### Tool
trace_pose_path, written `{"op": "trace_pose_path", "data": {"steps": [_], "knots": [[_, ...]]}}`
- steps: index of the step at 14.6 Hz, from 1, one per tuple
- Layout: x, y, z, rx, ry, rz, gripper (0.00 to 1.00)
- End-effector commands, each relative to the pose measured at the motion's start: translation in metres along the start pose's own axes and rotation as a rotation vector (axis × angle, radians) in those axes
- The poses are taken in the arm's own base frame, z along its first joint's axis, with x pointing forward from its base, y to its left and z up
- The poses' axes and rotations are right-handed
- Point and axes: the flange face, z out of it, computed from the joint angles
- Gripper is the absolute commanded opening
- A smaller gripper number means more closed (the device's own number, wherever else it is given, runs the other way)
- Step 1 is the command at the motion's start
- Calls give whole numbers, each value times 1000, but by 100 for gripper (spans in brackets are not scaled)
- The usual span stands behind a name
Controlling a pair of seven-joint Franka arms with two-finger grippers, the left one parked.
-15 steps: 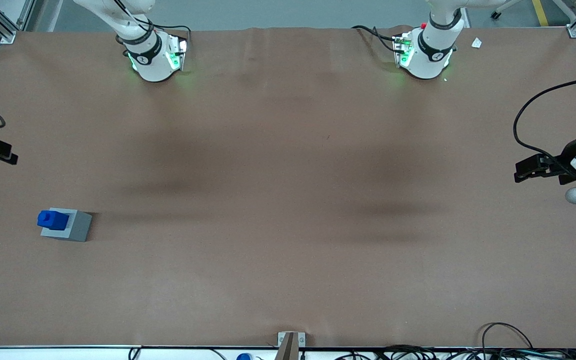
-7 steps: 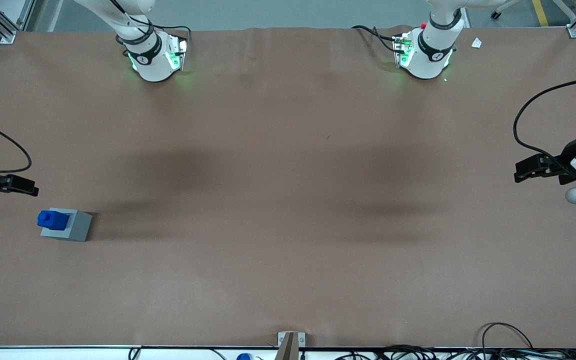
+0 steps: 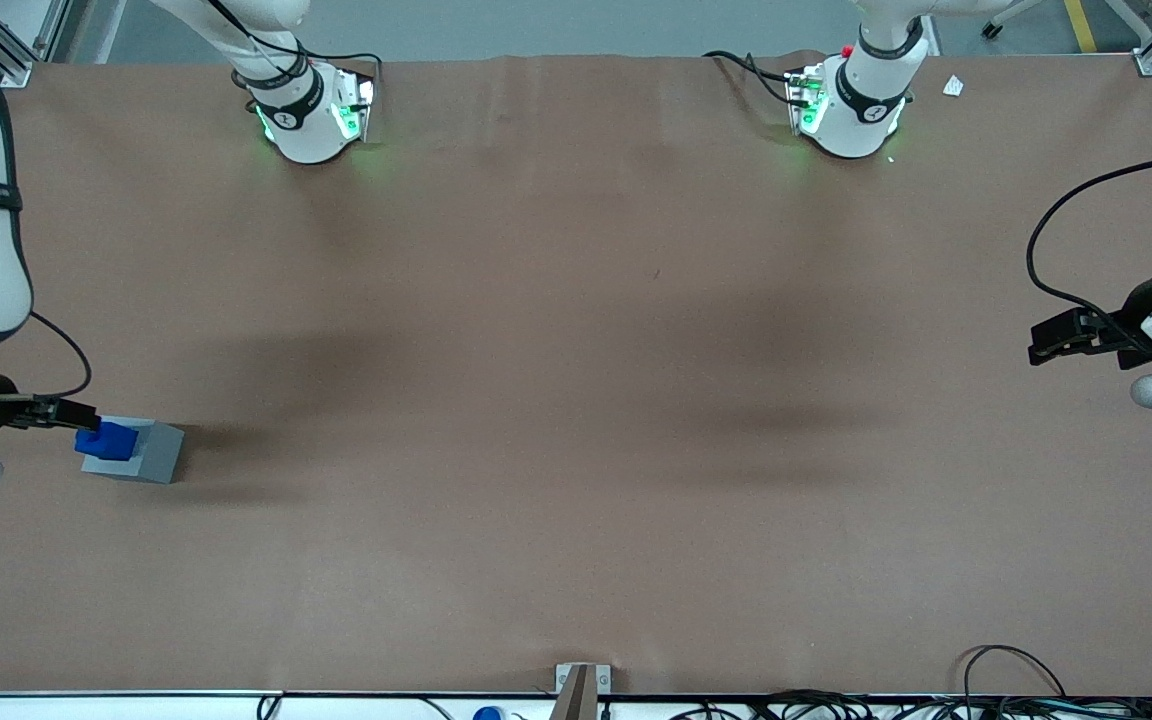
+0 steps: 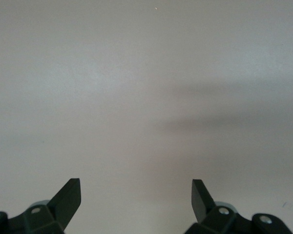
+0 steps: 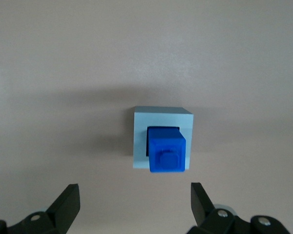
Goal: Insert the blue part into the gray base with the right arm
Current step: 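Lower the right gripper around the blue part and close on it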
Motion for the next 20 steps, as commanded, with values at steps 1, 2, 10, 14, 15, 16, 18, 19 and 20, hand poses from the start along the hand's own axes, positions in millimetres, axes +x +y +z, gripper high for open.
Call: {"op": "trace_pose_path", "data": {"steps": [1,2,10,14,15,16,18,19,20], "knots": [[5,3,17,-2,0,-9,100],[6,8,25,-1,0,-3,100],[7,36,72,16,-27,31,100],[3,36,91,20,-39,30,100],[3,37,91,20,-39,31,100],[3,37,91,20,-39,31,96],[3,37,92,20,-40,31,82],[3,36,93,21,-42,31,76],[3,36,95,21,-43,31,63]]}}
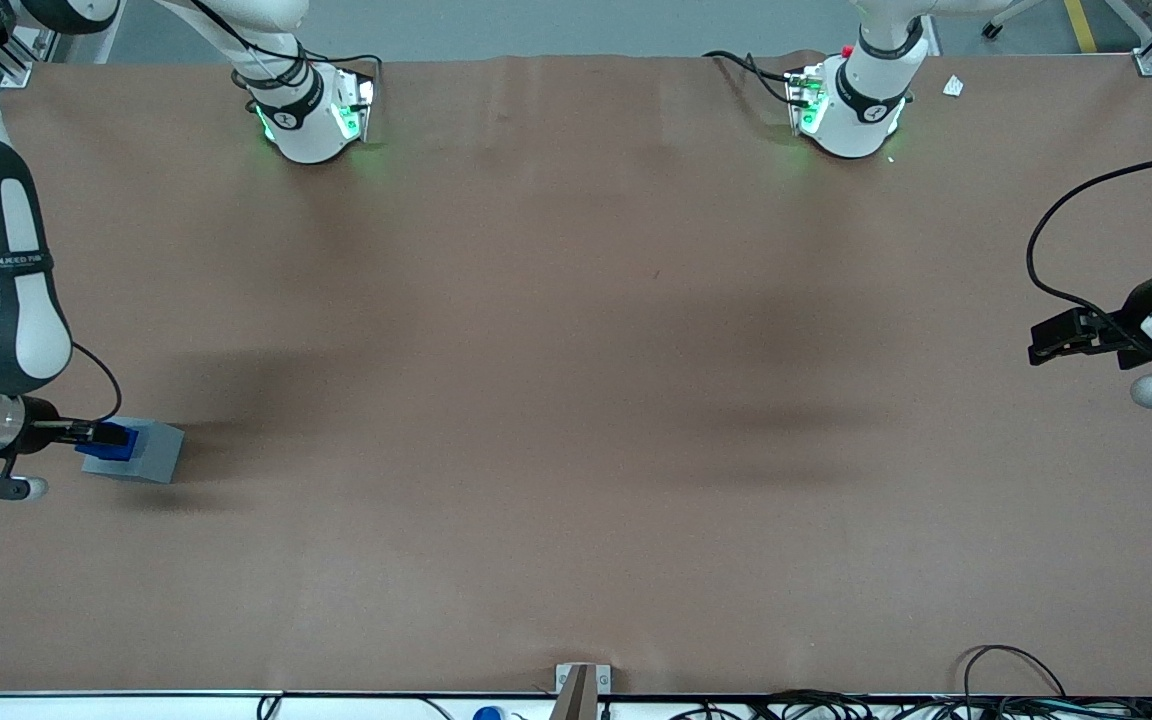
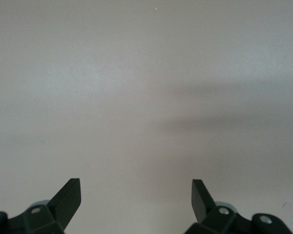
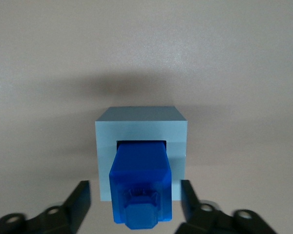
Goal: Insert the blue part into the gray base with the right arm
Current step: 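Lower the right gripper around the blue part and close on it, then lift the blue part out of the gray base and carry it aside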
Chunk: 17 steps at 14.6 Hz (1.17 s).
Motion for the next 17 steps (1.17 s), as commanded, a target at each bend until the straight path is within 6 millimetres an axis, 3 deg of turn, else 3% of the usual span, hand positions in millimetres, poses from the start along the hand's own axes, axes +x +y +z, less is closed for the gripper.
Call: {"op": "trace_pose_path", "data": {"steps": [1,5,7,10,13,16,17], "knots": [[-2,2,5,4,1,-9,53],[-1,-1,5,2,1,-14,19],[-1,-1,4,1,3,-16,8],[1,3,-5,-2,14,-11,7],[8,5,-39,-8,74,-3,5],[8,-23,-76,-2,101,-21,4],[14,-53,-85,2,117,-61,3]]}}
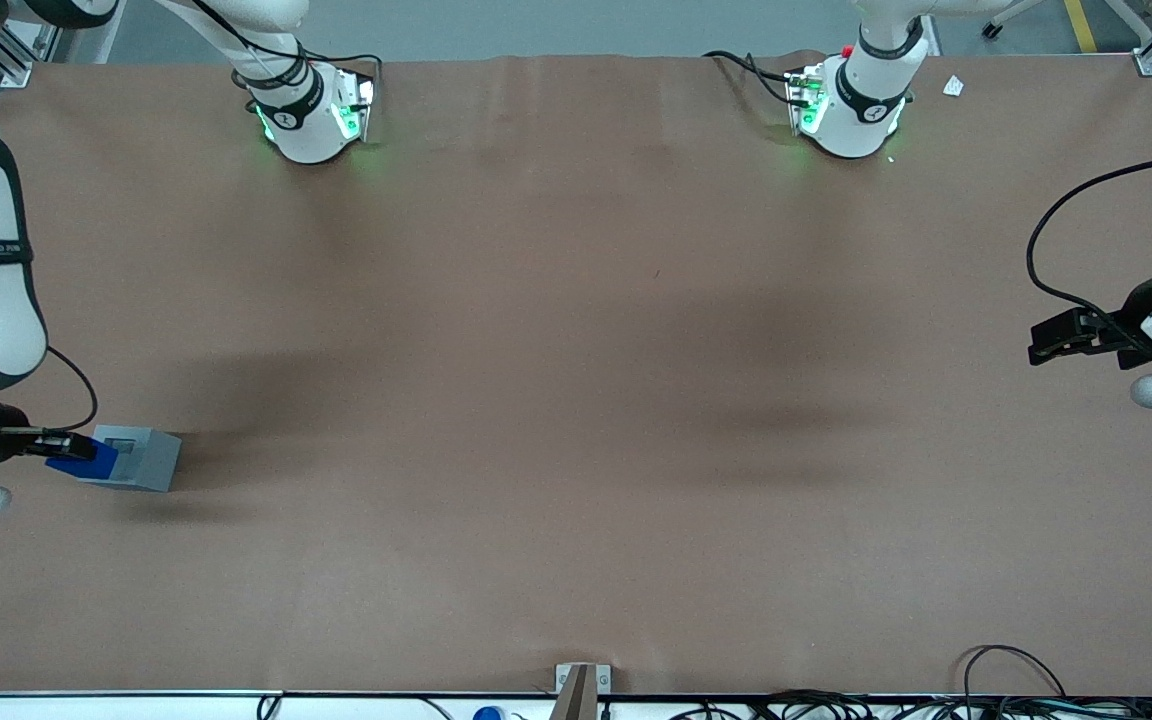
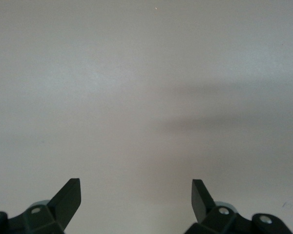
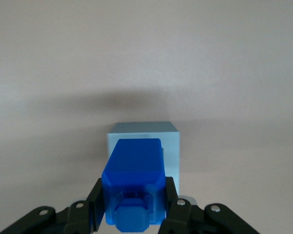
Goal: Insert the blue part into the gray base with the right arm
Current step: 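Lift the blue part out of the gray base and carry it aside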
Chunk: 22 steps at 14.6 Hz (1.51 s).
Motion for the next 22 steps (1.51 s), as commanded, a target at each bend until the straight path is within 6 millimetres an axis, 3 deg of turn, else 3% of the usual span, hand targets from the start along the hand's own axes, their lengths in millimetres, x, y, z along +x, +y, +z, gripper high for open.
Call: {"op": "trace_pose_path", "data": {"steps": [1,5,7,9,14,17,22], "knots": [[6,-65,-26,18,17,-69,1],[4,-146,-9,51,-47,-47,1],[-2,-184,39,49,-120,-45,1],[-6,-206,60,40,-132,39,1],[-9,-199,90,42,-143,74,1],[-12,-182,104,75,-121,117,1],[-14,-181,108,79,-117,121,2]]}}
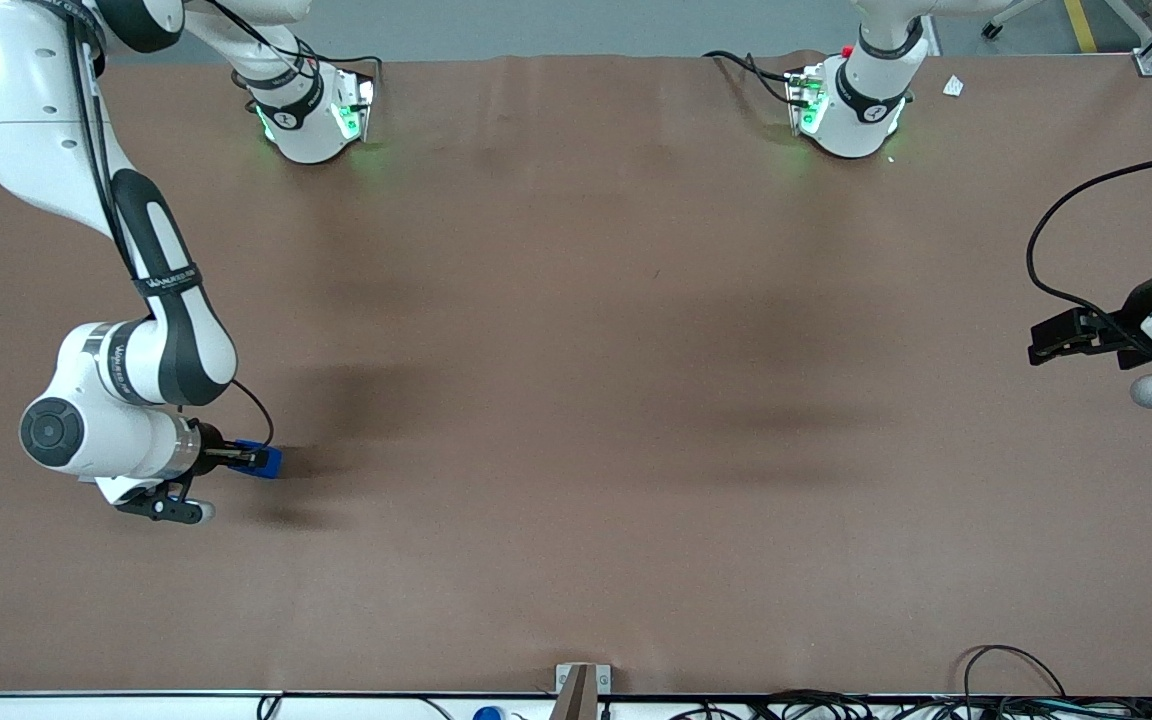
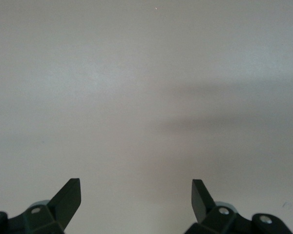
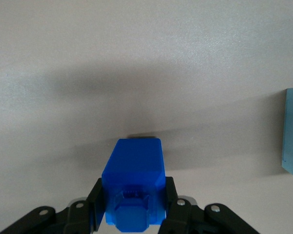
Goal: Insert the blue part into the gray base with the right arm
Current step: 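Lift the blue part out of the gray base and carry it aside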
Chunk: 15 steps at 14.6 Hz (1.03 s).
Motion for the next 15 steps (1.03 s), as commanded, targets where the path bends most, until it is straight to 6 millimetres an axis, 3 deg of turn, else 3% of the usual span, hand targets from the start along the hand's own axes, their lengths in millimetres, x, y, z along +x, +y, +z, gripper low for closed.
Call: {"op": "trace_pose_path", "data": {"steps": [1,5,6,7,8,13,15], "knots": [[-5,-2,-1,19,3,8,3],[-8,-6,6,18,-4,3,5],[-8,-6,7,17,-5,3,10],[-8,-6,7,17,-5,3,19],[-7,-5,6,17,-2,4,37],[-5,-2,1,23,4,14,100],[-4,-1,-3,32,8,20,100]]}}
